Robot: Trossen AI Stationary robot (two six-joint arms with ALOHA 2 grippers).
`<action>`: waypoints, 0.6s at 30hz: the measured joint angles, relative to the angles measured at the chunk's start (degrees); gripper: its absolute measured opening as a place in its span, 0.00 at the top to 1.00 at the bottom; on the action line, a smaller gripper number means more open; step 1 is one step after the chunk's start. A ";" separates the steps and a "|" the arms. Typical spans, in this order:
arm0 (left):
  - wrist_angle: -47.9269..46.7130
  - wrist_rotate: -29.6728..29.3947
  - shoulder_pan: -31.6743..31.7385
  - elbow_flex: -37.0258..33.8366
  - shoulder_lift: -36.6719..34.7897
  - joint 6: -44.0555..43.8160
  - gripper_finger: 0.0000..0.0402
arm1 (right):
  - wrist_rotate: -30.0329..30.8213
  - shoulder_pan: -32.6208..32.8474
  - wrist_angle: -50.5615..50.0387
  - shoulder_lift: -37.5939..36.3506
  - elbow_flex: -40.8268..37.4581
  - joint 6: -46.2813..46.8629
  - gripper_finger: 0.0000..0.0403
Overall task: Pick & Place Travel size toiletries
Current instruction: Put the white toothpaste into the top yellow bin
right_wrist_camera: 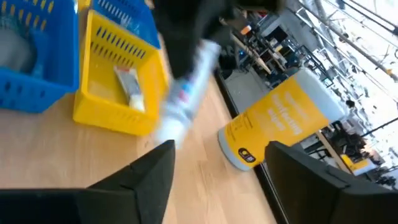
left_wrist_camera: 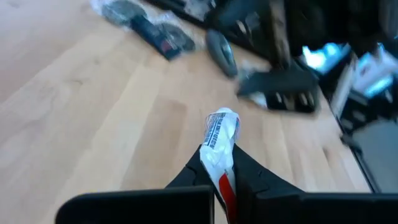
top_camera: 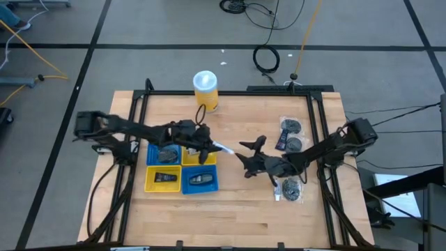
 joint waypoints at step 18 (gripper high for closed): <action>-33.64 -31.88 -12.93 -7.56 -19.75 -19.53 0.96 | -1.08 0.07 6.50 -3.71 -5.32 3.34 0.37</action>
